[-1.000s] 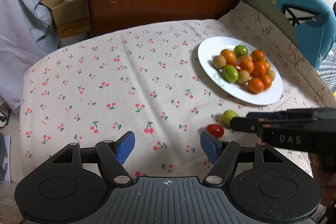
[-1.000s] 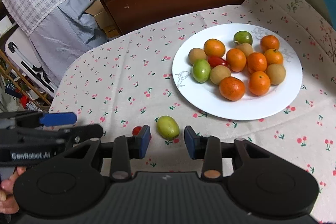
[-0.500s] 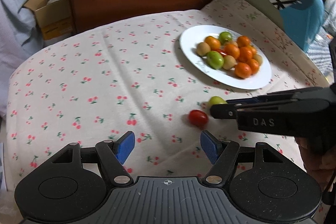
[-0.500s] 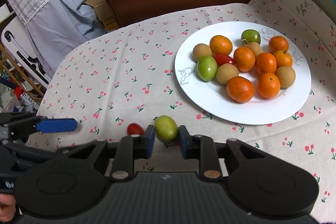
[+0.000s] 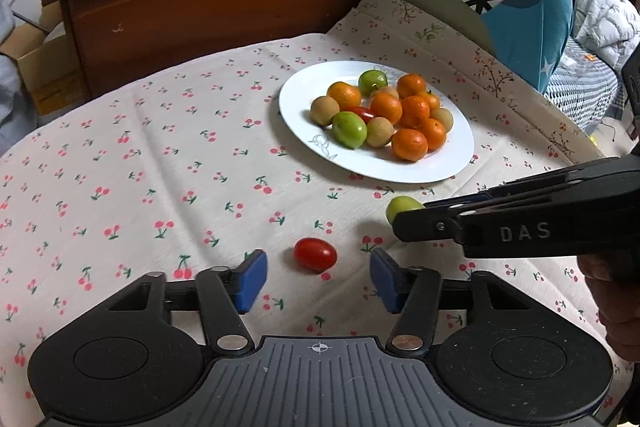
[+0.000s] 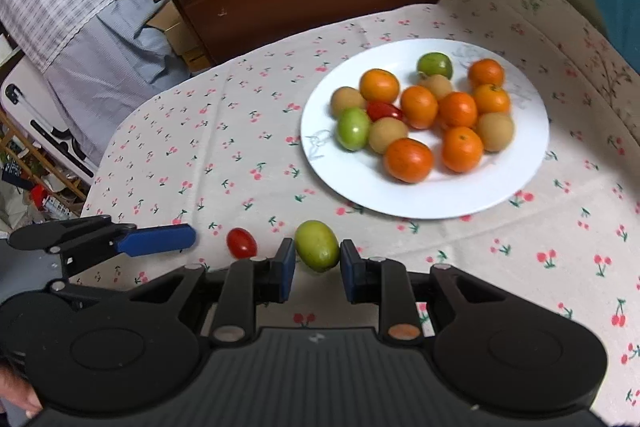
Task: Organize fruits
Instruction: 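Move both open tools back to the last fruits on the sheet, then grasp a red tomato with the left tool while the right tool grasps a green fruit, then carry the red tomato and green fruit onto the white plate and open both tools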
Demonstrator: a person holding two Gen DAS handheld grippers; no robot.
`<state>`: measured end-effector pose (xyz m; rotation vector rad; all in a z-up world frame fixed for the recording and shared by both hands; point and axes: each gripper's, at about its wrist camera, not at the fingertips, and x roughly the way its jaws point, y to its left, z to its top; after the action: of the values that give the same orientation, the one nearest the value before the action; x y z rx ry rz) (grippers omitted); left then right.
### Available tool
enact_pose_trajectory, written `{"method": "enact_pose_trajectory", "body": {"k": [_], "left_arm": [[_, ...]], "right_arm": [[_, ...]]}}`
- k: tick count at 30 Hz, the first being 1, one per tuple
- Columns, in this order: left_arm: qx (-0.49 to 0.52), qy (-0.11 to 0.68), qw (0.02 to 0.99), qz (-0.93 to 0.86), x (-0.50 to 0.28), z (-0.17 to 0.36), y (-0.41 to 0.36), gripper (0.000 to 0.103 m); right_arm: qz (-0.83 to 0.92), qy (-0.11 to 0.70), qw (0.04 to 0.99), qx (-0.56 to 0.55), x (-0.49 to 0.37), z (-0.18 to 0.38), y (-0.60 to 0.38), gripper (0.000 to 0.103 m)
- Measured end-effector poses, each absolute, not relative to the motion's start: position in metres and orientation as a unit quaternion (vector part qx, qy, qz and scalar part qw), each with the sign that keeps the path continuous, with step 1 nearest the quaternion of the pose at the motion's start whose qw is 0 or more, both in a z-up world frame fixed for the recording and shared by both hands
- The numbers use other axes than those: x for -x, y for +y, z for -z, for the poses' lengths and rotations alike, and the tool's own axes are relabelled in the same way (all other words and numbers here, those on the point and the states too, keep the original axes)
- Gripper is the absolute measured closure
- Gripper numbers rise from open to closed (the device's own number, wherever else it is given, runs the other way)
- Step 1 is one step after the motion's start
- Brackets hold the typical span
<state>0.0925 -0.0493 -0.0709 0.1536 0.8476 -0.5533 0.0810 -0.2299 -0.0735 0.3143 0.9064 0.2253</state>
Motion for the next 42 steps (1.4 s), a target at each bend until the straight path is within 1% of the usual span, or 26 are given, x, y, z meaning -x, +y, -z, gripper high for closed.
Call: {"method": "enact_pose_trajectory", "body": {"k": [1,2,9,11,15,17,19,29,42], "left_arm": [[-0.072,0.407,0.871,0.265,-0.094,0.072,-0.050,0.059],[-0.071,0.409,0.871,0.265,-0.095,0.073,-0.050,0.062],[-0.082,0.407,0.871,0.262,-0.098,0.079,-0.055,0.063],[-0.083,0.406,0.872,0.262,-0.098,0.080,-0.055,0.066],[-0.082,0.406,0.870,0.266,-0.100,0.082,-0.056,0.067],[-0.083,0.408,0.868,0.270,-0.101,0.083,-0.058,0.078],[-0.083,0.407,0.869,0.268,-0.101,0.084,-0.058,0.080],[-0.067,0.390,0.881,0.258,-0.102,0.072,-0.055,0.080],[-0.032,0.346,0.899,0.266,-0.119,0.035,-0.059,0.080]], "right_arm": [[-0.107,0.435,0.882,-0.150,-0.080,0.073,-0.231,0.079],[-0.107,0.434,0.882,-0.150,-0.080,0.073,-0.232,0.079],[-0.108,0.435,0.881,-0.152,-0.078,0.073,-0.232,0.079],[-0.108,0.435,0.881,-0.152,-0.078,0.073,-0.232,0.079],[-0.108,0.438,0.880,-0.152,-0.078,0.074,-0.231,0.079],[-0.109,0.438,0.880,-0.152,-0.078,0.074,-0.231,0.079],[-0.108,0.438,0.879,-0.152,-0.078,0.074,-0.232,0.079],[-0.108,0.427,0.883,-0.165,-0.077,0.068,-0.236,0.079],[-0.097,0.370,0.902,-0.200,-0.085,0.030,-0.265,0.079]]}}
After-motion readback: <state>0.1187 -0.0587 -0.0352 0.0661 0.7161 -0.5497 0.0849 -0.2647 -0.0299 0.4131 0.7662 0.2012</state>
